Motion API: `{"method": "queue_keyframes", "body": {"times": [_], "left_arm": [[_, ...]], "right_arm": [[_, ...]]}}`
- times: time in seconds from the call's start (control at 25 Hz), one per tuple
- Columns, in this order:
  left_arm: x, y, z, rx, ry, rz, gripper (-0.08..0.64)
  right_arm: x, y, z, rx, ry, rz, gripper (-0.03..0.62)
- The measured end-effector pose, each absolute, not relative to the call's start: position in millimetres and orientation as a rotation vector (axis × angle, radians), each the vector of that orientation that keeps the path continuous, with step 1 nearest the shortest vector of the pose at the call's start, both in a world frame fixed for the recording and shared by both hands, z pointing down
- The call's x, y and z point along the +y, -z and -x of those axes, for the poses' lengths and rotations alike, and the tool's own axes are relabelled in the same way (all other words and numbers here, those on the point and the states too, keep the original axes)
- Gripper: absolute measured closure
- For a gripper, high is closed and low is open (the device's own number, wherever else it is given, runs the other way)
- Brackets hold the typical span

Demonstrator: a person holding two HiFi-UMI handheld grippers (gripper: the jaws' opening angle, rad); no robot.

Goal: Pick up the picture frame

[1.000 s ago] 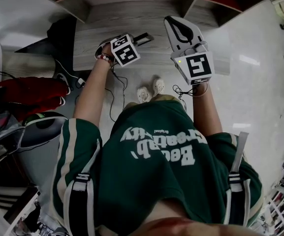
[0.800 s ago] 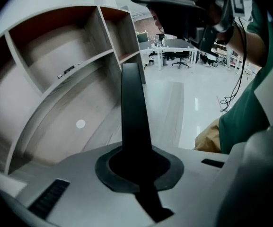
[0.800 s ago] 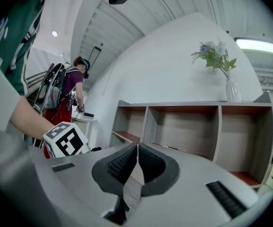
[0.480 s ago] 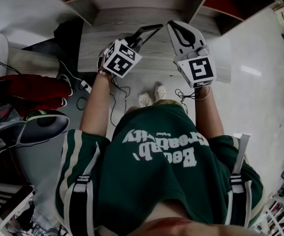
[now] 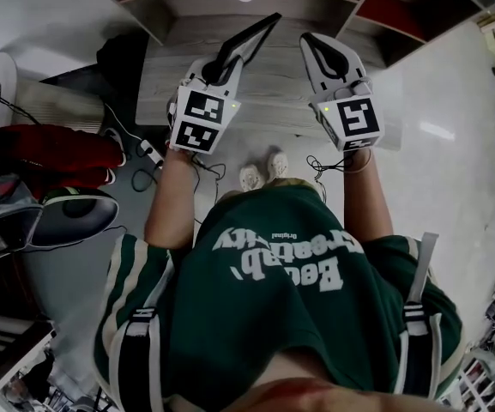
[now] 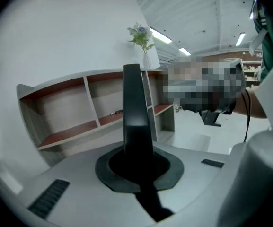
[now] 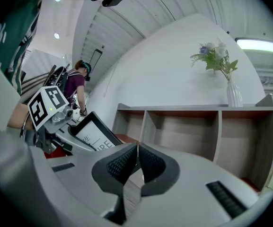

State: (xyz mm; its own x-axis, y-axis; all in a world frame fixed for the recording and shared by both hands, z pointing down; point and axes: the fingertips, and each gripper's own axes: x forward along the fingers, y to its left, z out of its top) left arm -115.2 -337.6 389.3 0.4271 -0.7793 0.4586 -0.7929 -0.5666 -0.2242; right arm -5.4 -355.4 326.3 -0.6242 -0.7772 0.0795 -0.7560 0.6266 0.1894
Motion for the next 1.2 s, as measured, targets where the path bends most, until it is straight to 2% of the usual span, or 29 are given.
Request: {"method": "queue_keyframes", "body": {"times": [0.44,0.84,1.2], "left_arm": [[-342,-306,122,-1.726,-0.401,-2.651,0.529],[-338,-269,146,-1.923,0.014,-2.584,0.529],[-334,-257,155,-2.071,0.026,-2.619,0.529]], "right_arm": [[-362,-308,-6,-2.729,0.209,-1.326,0.558],[-375,-291,8,-2.805,0.265,-1.378,0.558],[-377,-287,19,-2.811,0.262,-1.387,0.558]]}}
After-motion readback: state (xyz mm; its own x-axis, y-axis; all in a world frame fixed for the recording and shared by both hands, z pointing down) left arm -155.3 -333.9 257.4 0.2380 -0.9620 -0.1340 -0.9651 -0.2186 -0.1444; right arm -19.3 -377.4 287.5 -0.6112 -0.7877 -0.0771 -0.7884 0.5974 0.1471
